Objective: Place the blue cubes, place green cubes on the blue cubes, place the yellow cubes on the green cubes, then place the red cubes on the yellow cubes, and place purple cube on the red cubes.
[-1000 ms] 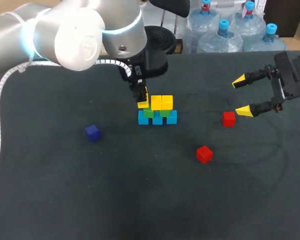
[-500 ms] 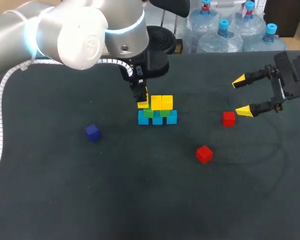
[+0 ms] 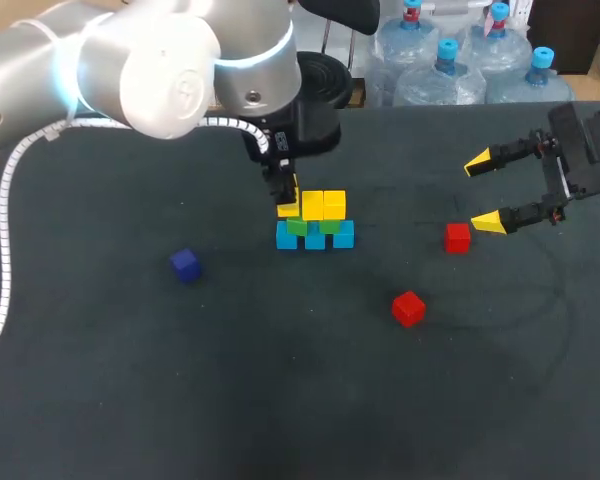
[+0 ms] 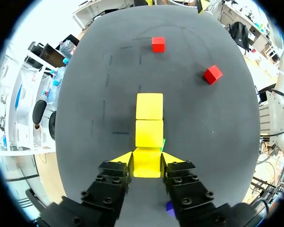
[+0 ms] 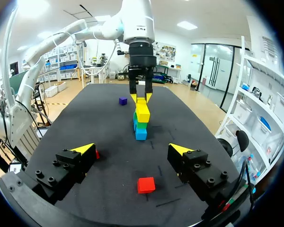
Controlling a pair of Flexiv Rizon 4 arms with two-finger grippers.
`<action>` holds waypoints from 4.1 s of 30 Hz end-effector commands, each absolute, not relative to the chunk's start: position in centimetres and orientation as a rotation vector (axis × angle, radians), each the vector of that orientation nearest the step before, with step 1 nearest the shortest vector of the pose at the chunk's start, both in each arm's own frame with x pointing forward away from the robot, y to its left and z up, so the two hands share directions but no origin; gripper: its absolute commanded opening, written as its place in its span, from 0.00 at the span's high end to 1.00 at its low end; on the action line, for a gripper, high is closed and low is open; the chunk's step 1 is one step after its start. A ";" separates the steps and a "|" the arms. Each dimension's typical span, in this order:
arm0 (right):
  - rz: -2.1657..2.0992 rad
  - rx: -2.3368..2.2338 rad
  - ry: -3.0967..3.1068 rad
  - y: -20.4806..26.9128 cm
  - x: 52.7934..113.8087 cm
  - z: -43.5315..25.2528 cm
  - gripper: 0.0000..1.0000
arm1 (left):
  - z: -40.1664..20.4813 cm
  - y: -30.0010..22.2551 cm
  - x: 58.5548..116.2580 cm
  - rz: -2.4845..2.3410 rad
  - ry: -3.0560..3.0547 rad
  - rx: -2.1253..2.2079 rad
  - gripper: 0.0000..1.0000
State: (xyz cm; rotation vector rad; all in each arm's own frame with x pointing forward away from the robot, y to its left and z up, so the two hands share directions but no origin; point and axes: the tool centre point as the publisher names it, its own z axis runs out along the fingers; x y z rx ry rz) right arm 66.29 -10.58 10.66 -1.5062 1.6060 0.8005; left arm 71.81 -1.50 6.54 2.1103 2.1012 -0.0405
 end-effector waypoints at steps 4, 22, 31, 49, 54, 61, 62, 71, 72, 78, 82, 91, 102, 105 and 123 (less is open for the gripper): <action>0.800 -1.506 1.604 -10.5 66.3 10.6 0.00 | 6.5 -1.7 72.1 -0.043 2.102 2.121 1.00; 0.800 -1.506 1.604 -10.5 66.3 10.6 0.00 | 6.3 -1.9 72.1 -0.048 2.100 2.123 1.00; 0.800 -1.506 1.604 -10.5 66.3 10.6 0.00 | 6.1 -1.9 72.0 -0.045 2.103 2.127 1.00; 0.800 -1.506 1.604 -10.5 66.3 10.6 0.00 | 5.8 -1.9 72.1 -0.052 2.105 2.132 0.89; 0.800 -1.506 1.604 -10.5 66.3 10.6 0.00 | 5.8 -1.8 72.2 -0.047 2.111 2.132 0.61; 0.800 -1.506 1.604 -10.5 66.3 10.6 0.00 | 5.8 -1.8 72.3 -0.048 2.116 2.134 0.00; 0.800 -1.506 1.604 -10.5 66.3 10.6 0.00 | 5.8 -1.8 72.3 -0.048 2.116 2.134 0.00; 0.800 -1.506 1.604 -10.5 66.3 10.6 0.00 | 5.9 -1.8 72.5 -0.052 2.119 2.134 0.00; 0.800 -1.506 1.604 -10.5 66.3 10.6 0.00 | 6.0 -1.7 72.5 -0.053 2.119 2.132 0.00; 0.800 -1.506 1.604 -10.5 66.3 10.6 0.00 | 8.2 -1.2 73.0 -0.043 2.110 2.094 0.00; 0.800 -1.506 1.604 -10.5 66.3 10.6 0.00 | 10.2 -0.2 73.3 -0.030 2.107 2.034 0.00; 0.800 -1.506 1.604 -10.5 66.3 10.6 0.00 | 14.6 4.2 73.1 0.002 2.122 1.861 0.00; 0.800 -1.506 1.604 -10.5 66.3 10.6 0.00 | 16.5 9.5 72.1 -0.070 2.127 1.622 0.00; 0.800 -1.506 1.604 -10.5 66.3 10.6 0.00 | 16.3 10.1 71.9 -0.018 2.140 1.630 0.00; 0.800 -1.506 1.604 -10.5 66.3 10.6 0.00 | 18.3 6.4 65.8 0.031 2.094 1.615 0.00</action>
